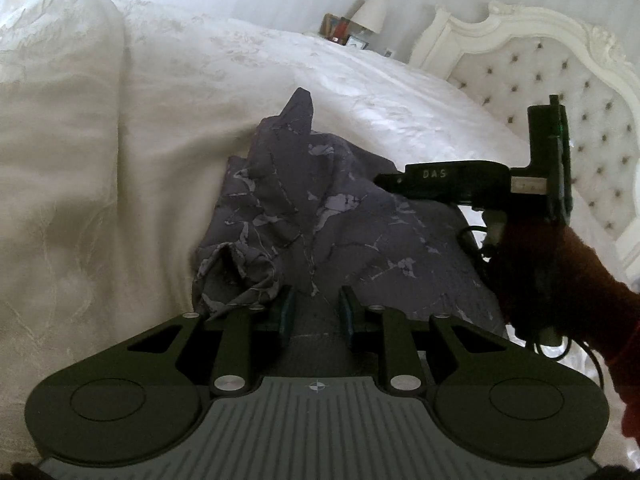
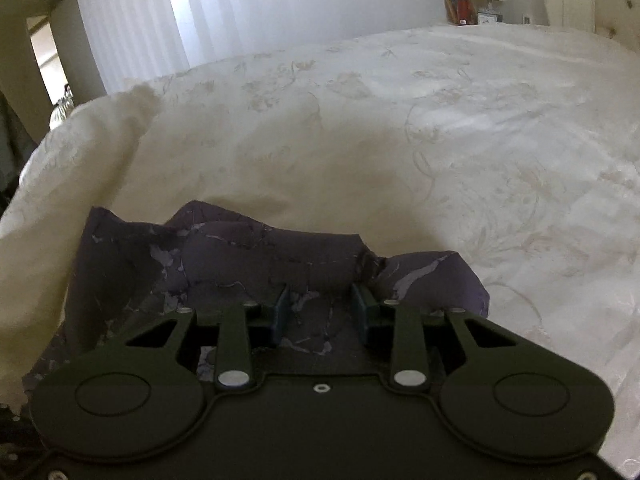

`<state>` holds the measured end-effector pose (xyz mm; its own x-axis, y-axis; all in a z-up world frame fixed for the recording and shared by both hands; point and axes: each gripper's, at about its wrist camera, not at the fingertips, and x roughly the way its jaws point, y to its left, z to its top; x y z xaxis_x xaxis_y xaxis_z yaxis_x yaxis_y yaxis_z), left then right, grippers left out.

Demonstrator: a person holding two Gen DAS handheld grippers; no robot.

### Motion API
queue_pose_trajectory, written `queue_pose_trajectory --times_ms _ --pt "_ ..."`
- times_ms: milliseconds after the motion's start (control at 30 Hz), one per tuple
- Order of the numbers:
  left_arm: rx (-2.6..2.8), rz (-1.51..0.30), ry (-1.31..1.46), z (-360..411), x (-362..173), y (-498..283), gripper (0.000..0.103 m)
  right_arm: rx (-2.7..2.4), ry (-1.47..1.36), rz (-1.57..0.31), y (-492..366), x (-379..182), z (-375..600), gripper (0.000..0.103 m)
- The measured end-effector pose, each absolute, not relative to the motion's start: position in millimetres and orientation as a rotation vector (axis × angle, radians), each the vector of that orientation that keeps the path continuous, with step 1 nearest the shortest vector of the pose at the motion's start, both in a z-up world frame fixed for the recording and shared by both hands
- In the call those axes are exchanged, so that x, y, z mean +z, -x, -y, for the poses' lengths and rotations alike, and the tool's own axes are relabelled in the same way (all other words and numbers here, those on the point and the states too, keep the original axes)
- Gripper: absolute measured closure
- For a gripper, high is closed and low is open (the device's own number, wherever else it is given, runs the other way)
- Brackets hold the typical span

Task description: Fold large clothes

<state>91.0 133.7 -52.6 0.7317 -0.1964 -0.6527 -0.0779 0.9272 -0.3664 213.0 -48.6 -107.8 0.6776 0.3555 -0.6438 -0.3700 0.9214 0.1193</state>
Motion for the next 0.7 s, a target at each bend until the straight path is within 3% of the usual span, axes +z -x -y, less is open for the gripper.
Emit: queue_pose_trajectory --times_ms 67,167,200,233,300,333,533,700 --pt "-0.068 -0.751 0.387 -133 -51 -91 0.08 0.416 0.025 -0.713 -209 -105 50 0.057" --pt "-0.094 -0.728 0.435 -139 -46 -89 0.074 0.478 -0.013 -0.669 -202 -98 57 0.034" --pt "-0.116 -0.704 0.473 -143 -43 -87 0.063 0.505 -0.024 -0.657 -199 -95 58 0.019" --pt "-0.136 -0.68 0.506 -146 -39 -85 0.049 0.525 -0.031 -0.646 -194 -92 59 0.013" --pt "-0.162 -0.637 0.522 -149 -28 -82 0.027 0.549 -0.034 -0.627 -182 -82 63 0.012" --pt "-0.169 -0.618 0.507 -148 -22 -81 0.024 0.553 -0.037 -0.614 -175 -78 66 0.011" --pt "-0.121 -0.552 0.388 -151 -2 -87 0.016 0.502 -0.215 -0.548 -147 -69 113 0.003" --pt "-0.064 -0.721 0.416 -163 -29 -110 0.016 0.467 -0.427 -0.637 -146 -97 156 0.0"
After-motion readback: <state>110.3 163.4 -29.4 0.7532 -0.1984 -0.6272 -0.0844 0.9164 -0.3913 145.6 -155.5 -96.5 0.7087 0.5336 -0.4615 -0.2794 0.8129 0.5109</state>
